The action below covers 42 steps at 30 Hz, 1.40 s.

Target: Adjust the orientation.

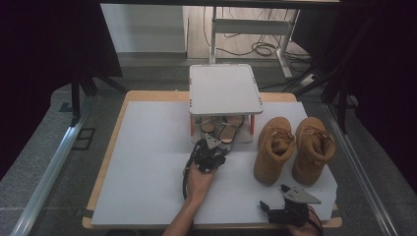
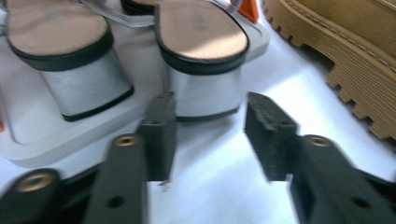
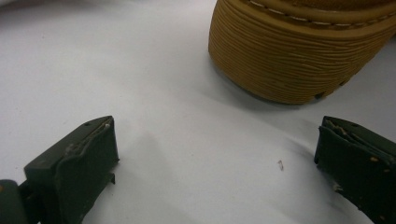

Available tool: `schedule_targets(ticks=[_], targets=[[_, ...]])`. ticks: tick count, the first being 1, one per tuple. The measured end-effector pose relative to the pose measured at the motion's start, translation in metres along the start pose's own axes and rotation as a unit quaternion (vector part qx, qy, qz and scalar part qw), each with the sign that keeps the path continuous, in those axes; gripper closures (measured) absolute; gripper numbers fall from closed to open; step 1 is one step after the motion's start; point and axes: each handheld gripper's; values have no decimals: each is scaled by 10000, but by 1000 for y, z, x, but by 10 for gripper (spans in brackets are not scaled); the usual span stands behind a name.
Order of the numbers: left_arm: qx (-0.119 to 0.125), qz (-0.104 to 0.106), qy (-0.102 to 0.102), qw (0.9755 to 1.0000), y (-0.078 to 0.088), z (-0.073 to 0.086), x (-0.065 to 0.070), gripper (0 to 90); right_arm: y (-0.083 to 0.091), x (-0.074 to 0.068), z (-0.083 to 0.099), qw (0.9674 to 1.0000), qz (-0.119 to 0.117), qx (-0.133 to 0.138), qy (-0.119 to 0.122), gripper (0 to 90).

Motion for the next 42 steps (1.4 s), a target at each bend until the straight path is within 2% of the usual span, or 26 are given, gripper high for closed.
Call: schedule_targets(ticks=[5,9,15,18,21,27,36,42], targets=[[-40,158,-79,9998,-3,-1,2,815,0,0,0,10000,-1,1,-1,0],[-88,134,-134,9998,-7,-3,2,891,0,0,0,10000,0,1,-2,0],[-167,62,-213,9996,-15,-7,3,896,0,0,0,10000,-1,2,0,0],[-188,24,-339,9992,-20,-9,7,896,0,0,0,10000,-7,1,9,0],[-184,95,-328,9992,-24,-11,9,897,0,0,0,10000,-4,3,1,0],[-191,49,-413,9990,-28,-16,12,896,0,0,0,10000,-3,5,7,0],[-80,38,-213,9997,-8,-7,2,897,0,0,0,10000,-2,3,1,0],[-82,17,-154,9998,-10,-10,-3,896,0,0,0,10000,0,0,-2,0]])
Point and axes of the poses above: each handheld gripper's, and its own axes: y roughly backward along the jaws, z roughly out of its underside, x roughly to its right, and after that the axes turned 9 degrees about z, right-handed
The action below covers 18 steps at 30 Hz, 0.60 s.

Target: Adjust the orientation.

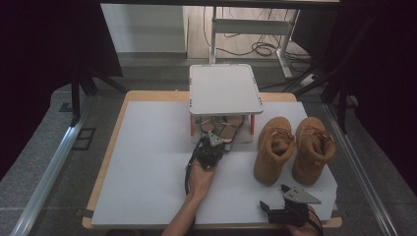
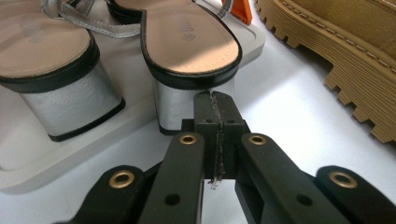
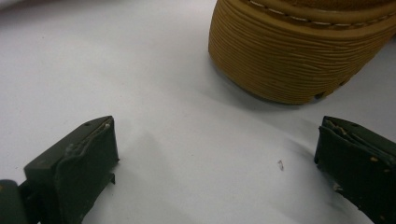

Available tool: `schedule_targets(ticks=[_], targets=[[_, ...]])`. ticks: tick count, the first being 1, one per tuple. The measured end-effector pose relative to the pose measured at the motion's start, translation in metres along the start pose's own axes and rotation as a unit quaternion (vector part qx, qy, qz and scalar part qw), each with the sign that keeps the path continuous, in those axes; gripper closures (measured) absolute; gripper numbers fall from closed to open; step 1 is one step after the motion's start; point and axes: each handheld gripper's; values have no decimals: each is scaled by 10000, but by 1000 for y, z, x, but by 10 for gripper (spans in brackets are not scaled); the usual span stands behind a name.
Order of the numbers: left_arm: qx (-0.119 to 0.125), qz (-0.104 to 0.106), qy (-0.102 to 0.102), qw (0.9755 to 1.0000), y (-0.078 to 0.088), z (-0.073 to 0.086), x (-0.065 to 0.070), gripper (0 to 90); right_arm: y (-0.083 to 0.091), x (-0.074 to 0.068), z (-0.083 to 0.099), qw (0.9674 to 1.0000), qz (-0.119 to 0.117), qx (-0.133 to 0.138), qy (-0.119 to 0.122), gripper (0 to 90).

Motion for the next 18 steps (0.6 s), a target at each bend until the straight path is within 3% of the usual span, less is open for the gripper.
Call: schedule_targets(ticks=[13,18], targets=[[-38,-43,-153,9999,-14,-10,4,895,0,0,0,10000,-4,3,3,0],[-33,6,-85,10000,-19,-14,2,895,0,0,0,10000,-4,3,1,0]])
Point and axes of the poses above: each handheld gripper's, and its own axes: y roughly backward along the jaws, z roughly out of its underside, x roughly to its right, and after that the axes turned 9 degrees about z, right-handed
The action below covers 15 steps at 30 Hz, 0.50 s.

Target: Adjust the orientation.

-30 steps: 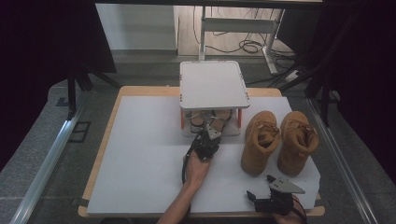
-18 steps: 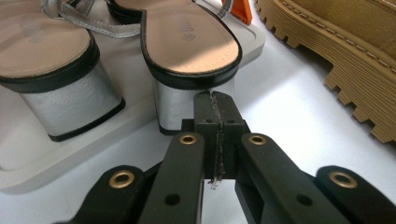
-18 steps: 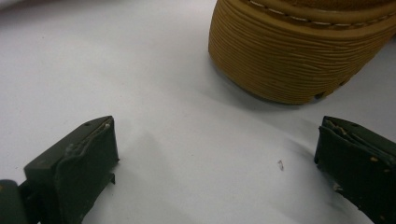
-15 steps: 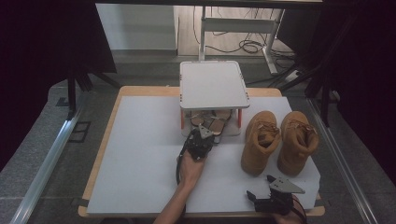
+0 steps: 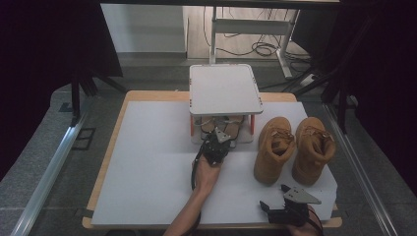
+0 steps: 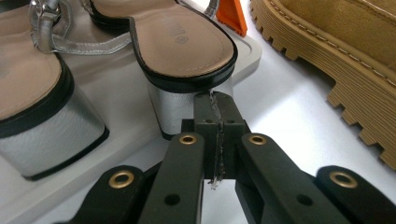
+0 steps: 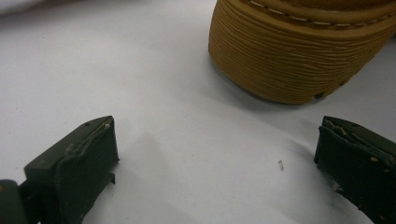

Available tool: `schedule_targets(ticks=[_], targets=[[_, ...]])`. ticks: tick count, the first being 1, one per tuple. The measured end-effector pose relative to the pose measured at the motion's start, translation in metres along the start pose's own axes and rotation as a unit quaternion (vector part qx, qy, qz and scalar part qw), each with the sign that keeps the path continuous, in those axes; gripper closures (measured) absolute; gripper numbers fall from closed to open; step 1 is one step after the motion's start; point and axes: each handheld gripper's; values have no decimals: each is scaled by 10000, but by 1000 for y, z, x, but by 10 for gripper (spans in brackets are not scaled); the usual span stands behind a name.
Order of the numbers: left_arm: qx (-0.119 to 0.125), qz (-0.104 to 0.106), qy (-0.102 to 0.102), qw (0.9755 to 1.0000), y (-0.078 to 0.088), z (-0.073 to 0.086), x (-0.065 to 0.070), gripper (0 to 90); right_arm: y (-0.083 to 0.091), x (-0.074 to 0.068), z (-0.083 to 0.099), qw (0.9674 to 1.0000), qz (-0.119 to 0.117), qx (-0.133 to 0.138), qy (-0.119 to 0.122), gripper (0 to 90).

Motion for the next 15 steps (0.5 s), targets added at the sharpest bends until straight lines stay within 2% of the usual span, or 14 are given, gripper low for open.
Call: schedule_targets(ticks=[5,15], targets=[[-5,9,66,10000,-5,-5,-5,896,0,0,0,10000,1,7,8,0],[-8,29,64,10000,-11,-10,-11,896,0,0,0,10000,7,9,15,0]])
Point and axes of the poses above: each handheld gripper's, and its own axes: y roughly backward along the jaws, z roughly out of its underside, x roughly to its right, and after that the axes turned 9 degrees about z, right-handed
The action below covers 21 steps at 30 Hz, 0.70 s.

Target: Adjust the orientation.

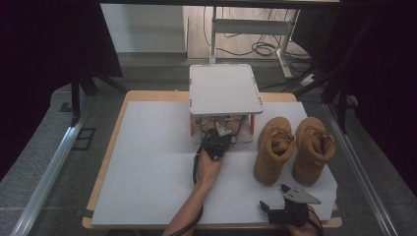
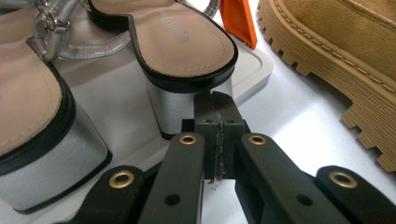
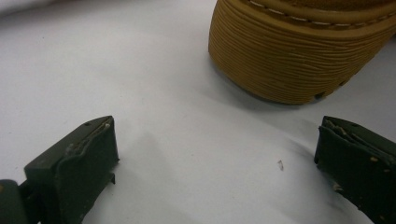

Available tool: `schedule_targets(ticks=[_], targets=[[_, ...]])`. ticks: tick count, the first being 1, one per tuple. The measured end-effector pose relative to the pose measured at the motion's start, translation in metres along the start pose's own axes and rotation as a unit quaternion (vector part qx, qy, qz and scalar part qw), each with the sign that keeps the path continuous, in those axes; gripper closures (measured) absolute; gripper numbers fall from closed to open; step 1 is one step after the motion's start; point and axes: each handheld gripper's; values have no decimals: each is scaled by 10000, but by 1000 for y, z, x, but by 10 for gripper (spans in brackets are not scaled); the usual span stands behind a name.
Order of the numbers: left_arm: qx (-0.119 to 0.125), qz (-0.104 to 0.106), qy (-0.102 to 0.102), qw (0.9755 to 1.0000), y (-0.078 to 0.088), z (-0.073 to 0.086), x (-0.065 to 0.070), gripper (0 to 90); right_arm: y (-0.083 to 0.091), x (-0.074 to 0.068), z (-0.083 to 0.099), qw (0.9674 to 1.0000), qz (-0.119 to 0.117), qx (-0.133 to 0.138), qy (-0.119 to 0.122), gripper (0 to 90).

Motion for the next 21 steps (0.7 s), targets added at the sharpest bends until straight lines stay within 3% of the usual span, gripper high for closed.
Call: schedule_targets(ticks=[21], targets=[[110,-77,18,9999,-10,-5,-5,897,0,0,0,10000,-3,13,12,0]])
Point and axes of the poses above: each handheld gripper's, and its own axes: y roughly backward along the jaws, z roughly out of its underside, x roughly to its right, and after that the axes turned 9 degrees about z, right-handed
